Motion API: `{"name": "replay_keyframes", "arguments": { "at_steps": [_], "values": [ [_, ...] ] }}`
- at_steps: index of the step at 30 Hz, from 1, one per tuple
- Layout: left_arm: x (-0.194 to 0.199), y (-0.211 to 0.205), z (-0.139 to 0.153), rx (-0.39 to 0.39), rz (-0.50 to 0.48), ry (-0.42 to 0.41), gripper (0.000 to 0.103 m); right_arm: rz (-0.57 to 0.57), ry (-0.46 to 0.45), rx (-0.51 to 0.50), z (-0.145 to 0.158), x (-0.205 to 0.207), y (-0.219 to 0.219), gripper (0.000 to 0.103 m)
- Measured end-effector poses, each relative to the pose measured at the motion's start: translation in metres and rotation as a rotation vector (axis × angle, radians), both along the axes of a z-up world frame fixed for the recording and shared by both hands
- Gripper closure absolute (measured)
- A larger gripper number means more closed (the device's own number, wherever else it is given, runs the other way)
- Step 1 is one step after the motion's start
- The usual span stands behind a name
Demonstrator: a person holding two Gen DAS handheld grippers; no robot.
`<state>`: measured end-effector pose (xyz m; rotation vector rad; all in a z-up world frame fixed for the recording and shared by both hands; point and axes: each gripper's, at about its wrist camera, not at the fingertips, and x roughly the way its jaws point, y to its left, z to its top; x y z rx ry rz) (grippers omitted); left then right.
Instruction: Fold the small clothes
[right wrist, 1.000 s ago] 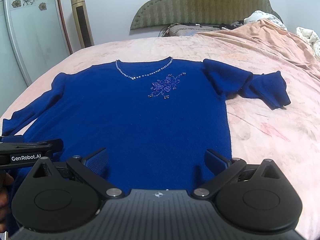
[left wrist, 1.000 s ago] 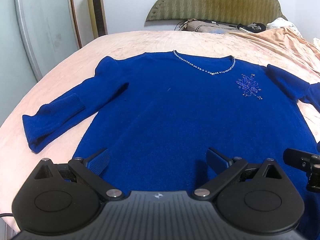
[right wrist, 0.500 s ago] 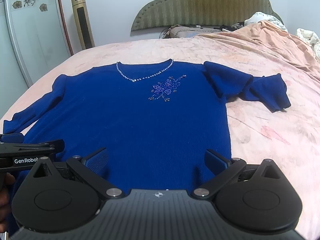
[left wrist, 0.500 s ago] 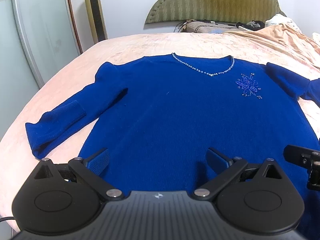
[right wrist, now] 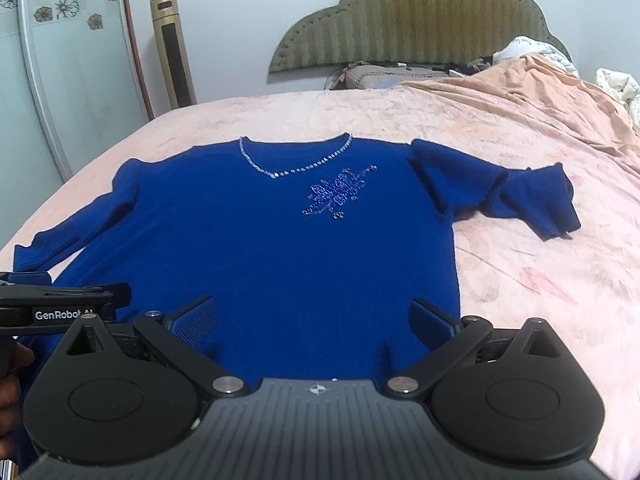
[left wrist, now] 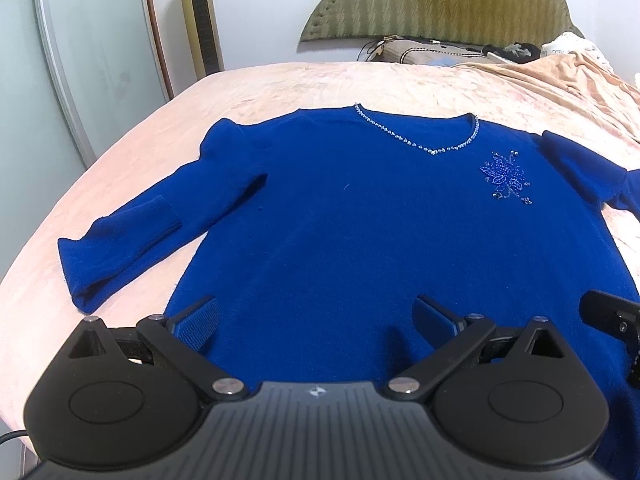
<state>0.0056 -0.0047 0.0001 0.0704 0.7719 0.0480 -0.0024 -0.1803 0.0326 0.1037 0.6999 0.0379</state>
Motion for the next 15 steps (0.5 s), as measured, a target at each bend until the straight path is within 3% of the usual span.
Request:
{"name": "replay_keyframes", "arguments": {
  "at_steps": [15],
  "values": [
    [0.0004,0.0022,0.0031,-0.008,0.011,0.002,0.000,0.028,-0.029,-0.002,0.0023,-0.0037,0.0000,0.000]
  ]
}}
